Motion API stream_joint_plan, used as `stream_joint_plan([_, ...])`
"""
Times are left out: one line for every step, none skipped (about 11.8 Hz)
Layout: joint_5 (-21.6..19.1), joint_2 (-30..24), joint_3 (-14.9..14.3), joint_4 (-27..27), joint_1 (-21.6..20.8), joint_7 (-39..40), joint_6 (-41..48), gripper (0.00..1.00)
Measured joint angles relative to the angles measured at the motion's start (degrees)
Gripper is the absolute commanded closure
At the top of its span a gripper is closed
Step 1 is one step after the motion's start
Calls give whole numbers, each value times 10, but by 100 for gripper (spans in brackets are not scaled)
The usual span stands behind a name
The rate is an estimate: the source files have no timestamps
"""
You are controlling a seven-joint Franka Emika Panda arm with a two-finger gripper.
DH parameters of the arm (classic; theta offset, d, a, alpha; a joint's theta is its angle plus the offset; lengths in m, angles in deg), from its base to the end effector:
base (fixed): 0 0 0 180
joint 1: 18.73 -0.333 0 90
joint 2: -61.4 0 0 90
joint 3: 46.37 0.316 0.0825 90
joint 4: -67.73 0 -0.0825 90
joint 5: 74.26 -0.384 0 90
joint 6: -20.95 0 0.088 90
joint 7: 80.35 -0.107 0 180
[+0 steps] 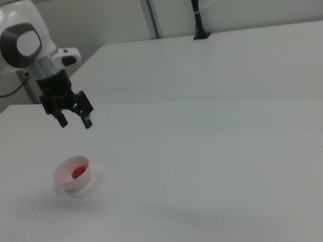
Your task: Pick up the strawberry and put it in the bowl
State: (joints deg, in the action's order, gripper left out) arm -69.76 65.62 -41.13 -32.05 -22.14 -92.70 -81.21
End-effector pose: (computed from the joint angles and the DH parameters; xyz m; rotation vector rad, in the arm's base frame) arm 0.5772 0.0796 0.5198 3.0662 -0.0720 -0.0284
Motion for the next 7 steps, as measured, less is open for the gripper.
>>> stream_joint_plan([0,-19,-1,0,14,8,16,0])
stream_joint_plan([0,-37,-5,0,26,21,32,0])
stream_joint_plan([0,-53,-13,0,32,37,51,0])
stream_joint_plan([0,-65,-19,0,35,47,65,0])
stream_joint_plan([0,-75,-21,0,35,50,71,0])
stream_joint_plan([0,-80,-21,0,35,50,71,0])
stream_joint_plan([0,-81,-21,0,35,50,71,0])
